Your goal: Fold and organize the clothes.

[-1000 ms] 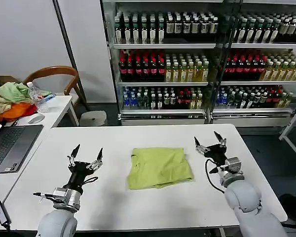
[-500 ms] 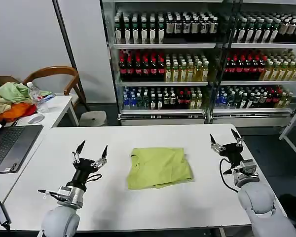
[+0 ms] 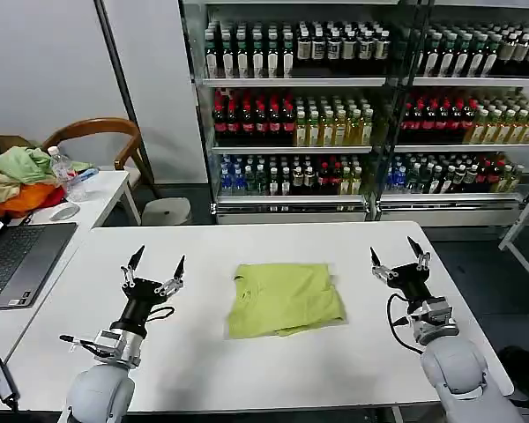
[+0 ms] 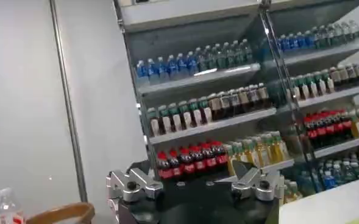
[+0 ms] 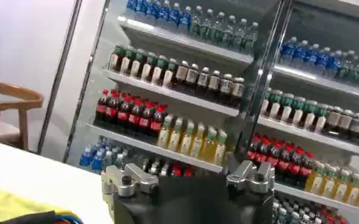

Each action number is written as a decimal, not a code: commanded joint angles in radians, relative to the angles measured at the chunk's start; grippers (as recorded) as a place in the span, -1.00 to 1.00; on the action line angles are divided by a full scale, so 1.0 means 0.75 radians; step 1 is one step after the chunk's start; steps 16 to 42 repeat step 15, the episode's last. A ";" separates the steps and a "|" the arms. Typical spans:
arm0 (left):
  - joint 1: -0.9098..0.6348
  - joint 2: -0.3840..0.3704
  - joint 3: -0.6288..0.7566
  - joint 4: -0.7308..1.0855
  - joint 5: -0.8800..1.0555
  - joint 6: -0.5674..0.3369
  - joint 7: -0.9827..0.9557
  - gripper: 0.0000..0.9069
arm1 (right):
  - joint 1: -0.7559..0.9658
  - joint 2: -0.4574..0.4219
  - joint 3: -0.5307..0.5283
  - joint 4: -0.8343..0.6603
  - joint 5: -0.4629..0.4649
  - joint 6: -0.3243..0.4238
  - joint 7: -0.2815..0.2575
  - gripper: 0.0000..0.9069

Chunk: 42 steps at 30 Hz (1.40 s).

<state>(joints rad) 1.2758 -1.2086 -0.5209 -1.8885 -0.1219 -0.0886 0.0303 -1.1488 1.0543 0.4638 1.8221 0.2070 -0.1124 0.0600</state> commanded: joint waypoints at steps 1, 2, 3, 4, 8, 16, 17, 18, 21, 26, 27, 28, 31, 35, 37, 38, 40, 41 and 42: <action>0.015 -0.005 0.017 -0.034 0.149 0.047 -0.064 1.00 | -0.039 -0.003 -0.018 0.004 -0.032 0.034 0.048 1.00; 0.017 -0.011 0.016 -0.039 0.149 0.059 -0.064 1.00 | -0.049 -0.011 -0.012 0.011 -0.030 0.035 0.029 1.00; 0.017 -0.014 0.015 -0.041 0.147 0.058 -0.065 1.00 | -0.055 -0.014 -0.007 0.015 -0.030 0.035 0.023 1.00; 0.021 -0.017 0.011 -0.040 0.137 0.047 -0.055 1.00 | -0.062 -0.017 -0.004 0.020 -0.032 0.038 0.002 1.00; 0.058 -0.037 -0.003 -0.045 0.041 -0.002 0.050 1.00 | -0.064 -0.010 0.008 0.017 -0.065 0.061 -0.001 1.00; 0.075 -0.038 -0.029 -0.049 0.031 -0.060 0.051 1.00 | -0.059 -0.025 0.045 0.013 -0.048 0.059 -0.014 1.00; 0.075 -0.038 -0.029 -0.049 0.031 -0.060 0.051 1.00 | -0.059 -0.025 0.045 0.013 -0.048 0.059 -0.014 1.00; 0.075 -0.038 -0.029 -0.049 0.031 -0.060 0.051 1.00 | -0.059 -0.025 0.045 0.013 -0.048 0.059 -0.014 1.00; 0.075 -0.038 -0.029 -0.049 0.031 -0.060 0.051 1.00 | -0.059 -0.025 0.045 0.013 -0.048 0.059 -0.014 1.00; 0.075 -0.038 -0.029 -0.049 0.031 -0.060 0.051 1.00 | -0.059 -0.025 0.045 0.013 -0.048 0.059 -0.014 1.00; 0.075 -0.038 -0.029 -0.049 0.031 -0.060 0.051 1.00 | -0.059 -0.025 0.045 0.013 -0.048 0.059 -0.014 1.00; 0.075 -0.038 -0.029 -0.049 0.031 -0.060 0.051 1.00 | -0.059 -0.025 0.045 0.013 -0.048 0.059 -0.014 1.00; 0.075 -0.038 -0.029 -0.049 0.031 -0.060 0.051 1.00 | -0.059 -0.025 0.045 0.013 -0.048 0.059 -0.014 1.00; 0.075 -0.038 -0.029 -0.049 0.031 -0.060 0.051 1.00 | -0.059 -0.025 0.045 0.013 -0.048 0.059 -0.014 1.00; 0.075 -0.038 -0.029 -0.049 0.031 -0.060 0.051 1.00 | -0.059 -0.025 0.045 0.013 -0.048 0.059 -0.014 1.00; 0.075 -0.038 -0.029 -0.049 0.031 -0.060 0.051 1.00 | -0.059 -0.025 0.045 0.013 -0.048 0.059 -0.014 1.00; 0.075 -0.038 -0.029 -0.049 0.031 -0.060 0.051 1.00 | -0.059 -0.025 0.045 0.013 -0.048 0.059 -0.014 1.00; 0.075 -0.038 -0.029 -0.049 0.031 -0.060 0.051 1.00 | -0.059 -0.025 0.045 0.013 -0.048 0.059 -0.014 1.00; 0.075 -0.038 -0.029 -0.049 0.031 -0.060 0.051 1.00 | -0.059 -0.025 0.045 0.013 -0.048 0.059 -0.014 1.00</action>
